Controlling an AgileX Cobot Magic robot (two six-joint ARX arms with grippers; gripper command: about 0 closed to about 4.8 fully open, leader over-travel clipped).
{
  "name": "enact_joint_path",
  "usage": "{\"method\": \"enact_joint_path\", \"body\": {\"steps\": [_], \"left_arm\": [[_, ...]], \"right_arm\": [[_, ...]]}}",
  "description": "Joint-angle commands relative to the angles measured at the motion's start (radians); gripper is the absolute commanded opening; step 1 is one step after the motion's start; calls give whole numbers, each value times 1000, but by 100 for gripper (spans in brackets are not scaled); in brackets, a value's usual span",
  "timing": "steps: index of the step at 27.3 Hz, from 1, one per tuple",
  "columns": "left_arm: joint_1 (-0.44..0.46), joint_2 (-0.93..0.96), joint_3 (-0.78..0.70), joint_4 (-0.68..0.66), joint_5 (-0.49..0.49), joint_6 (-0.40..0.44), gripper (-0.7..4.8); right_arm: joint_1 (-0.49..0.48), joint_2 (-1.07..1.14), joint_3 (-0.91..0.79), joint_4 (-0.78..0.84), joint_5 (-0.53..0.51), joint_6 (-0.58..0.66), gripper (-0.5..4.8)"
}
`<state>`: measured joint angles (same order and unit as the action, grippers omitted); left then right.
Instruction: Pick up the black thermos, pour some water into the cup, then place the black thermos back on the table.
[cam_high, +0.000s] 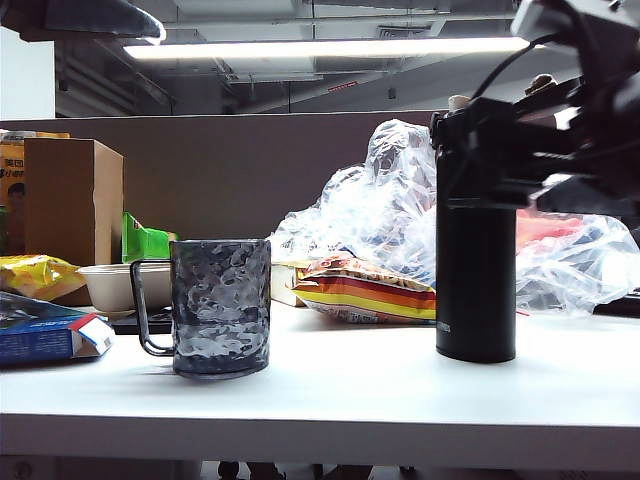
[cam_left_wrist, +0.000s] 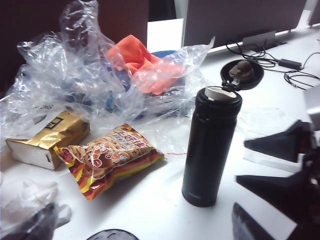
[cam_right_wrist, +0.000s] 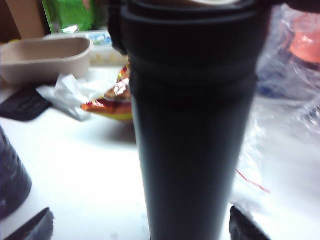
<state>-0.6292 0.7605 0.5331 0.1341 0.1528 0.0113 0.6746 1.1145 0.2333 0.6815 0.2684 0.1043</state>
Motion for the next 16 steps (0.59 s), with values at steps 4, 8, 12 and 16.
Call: {"method": "enact_joint_path", "body": {"steps": [4,8,12,16], "left_arm": [[1,3,2,-32,8,8,479],[1,4,2,-44,8,8,479],[1,4,2,-51,8,8,479],[1,5,2,-51,8,8,479]], "right_arm": [[-12,210,6,280,34,12,479],[-12,328,8,403,99,14,479],[-13,453,23,541,119,16,479],[-13,532,82,584,119,19,479]]}}
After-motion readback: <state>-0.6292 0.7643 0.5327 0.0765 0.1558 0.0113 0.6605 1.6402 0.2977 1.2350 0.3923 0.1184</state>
